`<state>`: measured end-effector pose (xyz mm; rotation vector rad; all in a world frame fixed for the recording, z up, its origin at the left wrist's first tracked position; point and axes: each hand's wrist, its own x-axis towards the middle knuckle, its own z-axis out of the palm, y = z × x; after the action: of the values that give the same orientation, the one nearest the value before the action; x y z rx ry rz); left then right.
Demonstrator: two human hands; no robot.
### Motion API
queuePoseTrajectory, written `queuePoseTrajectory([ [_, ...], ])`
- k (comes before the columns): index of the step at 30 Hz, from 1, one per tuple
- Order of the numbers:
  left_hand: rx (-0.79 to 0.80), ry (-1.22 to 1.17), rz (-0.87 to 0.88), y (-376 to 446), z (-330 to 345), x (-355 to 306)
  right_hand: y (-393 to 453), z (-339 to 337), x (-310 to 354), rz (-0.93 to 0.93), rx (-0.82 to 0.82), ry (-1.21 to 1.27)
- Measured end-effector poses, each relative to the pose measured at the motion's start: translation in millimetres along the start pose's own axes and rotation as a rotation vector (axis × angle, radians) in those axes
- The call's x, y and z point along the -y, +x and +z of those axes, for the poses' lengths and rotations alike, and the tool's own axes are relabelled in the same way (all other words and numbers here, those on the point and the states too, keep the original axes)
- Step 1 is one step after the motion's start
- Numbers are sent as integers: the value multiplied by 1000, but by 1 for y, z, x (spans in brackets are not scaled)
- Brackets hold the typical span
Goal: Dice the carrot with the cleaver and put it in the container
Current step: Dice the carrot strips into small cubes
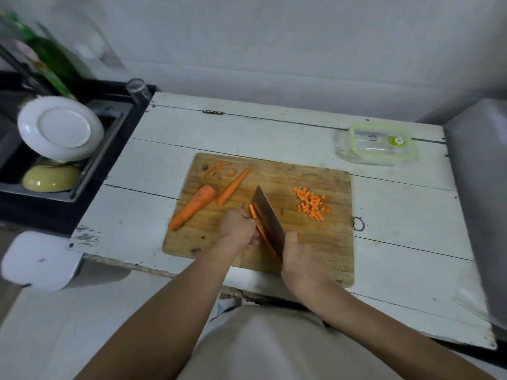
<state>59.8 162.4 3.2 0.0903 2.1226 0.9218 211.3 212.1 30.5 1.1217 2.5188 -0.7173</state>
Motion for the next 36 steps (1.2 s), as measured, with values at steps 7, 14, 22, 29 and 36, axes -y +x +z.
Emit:
queuePoseTrajectory([
  [7, -50, 53, 2, 0, 4, 0, -4, -13, -32, 2, 42, 180],
  [14, -76, 51, 4, 2, 8, 3, 6, -23, -59, -5, 152, 367],
  [22, -147, -271, -87, -8, 3, 21, 21, -60, -92, 76, 420, 1223],
  [29, -314, 148, 185, -21, 27, 7, 28, -79, -119, 137, 516, 1558],
  [36, -383, 646, 353, -19, 69, 0, 23, -85, -125, 123, 352, 1434],
])
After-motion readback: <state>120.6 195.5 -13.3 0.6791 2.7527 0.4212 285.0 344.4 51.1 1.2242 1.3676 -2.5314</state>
